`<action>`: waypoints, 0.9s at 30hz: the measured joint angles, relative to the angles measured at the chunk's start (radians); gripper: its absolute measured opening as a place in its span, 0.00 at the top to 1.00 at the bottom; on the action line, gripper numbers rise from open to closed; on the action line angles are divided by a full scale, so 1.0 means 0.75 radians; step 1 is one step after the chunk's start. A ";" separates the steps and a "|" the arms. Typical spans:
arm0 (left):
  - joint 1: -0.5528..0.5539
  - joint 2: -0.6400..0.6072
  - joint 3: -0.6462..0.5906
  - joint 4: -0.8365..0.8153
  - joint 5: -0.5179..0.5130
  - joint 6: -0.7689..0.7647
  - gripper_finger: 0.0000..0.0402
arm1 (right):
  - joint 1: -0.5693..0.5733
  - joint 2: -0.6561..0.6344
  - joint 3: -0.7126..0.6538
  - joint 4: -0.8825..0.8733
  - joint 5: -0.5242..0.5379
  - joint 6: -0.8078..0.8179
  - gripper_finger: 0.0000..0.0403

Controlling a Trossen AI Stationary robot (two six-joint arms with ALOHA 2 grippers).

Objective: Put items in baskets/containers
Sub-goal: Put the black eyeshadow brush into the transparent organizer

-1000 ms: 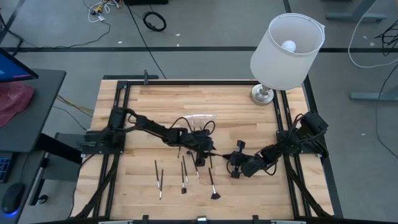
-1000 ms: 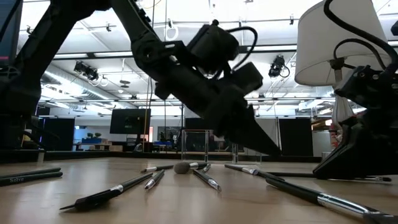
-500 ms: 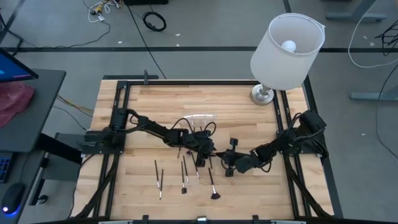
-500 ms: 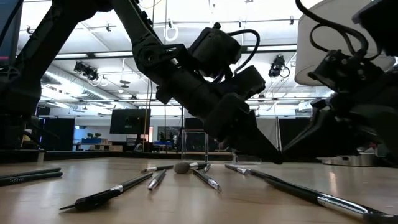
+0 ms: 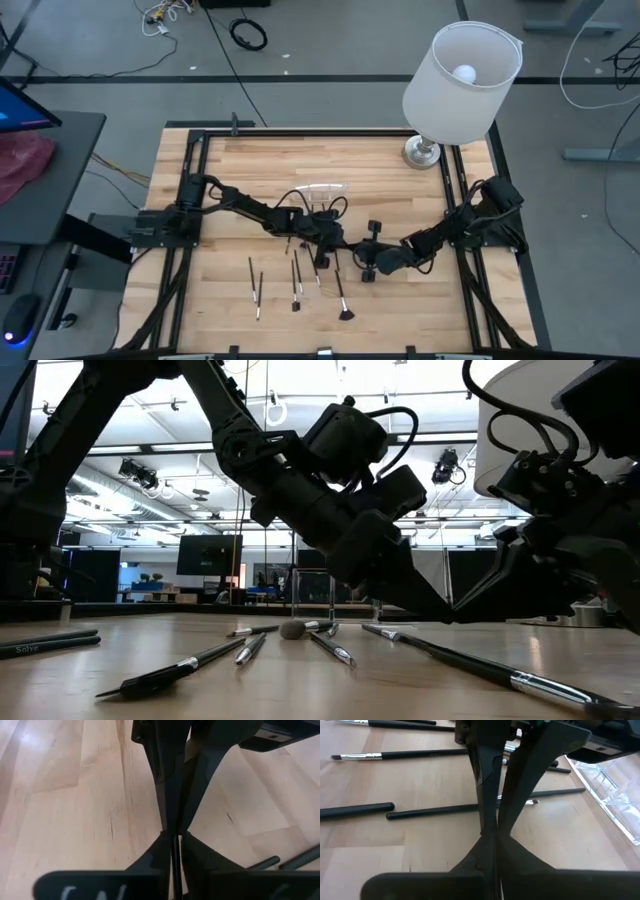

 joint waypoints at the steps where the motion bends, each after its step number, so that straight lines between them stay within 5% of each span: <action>1: 0.000 0.000 0.000 -0.005 0.000 0.004 0.94 | 0.000 0.000 0.000 -0.001 0.000 0.000 0.98; 12: 0.001 -0.002 0.000 -0.023 -0.011 0.008 0.95 | 0.000 0.000 -0.001 0.012 0.001 -0.027 0.98; 27: 0.000 0.001 -0.002 -0.050 -0.041 0.024 0.77 | 0.000 -0.004 0.002 0.027 0.012 -0.038 0.98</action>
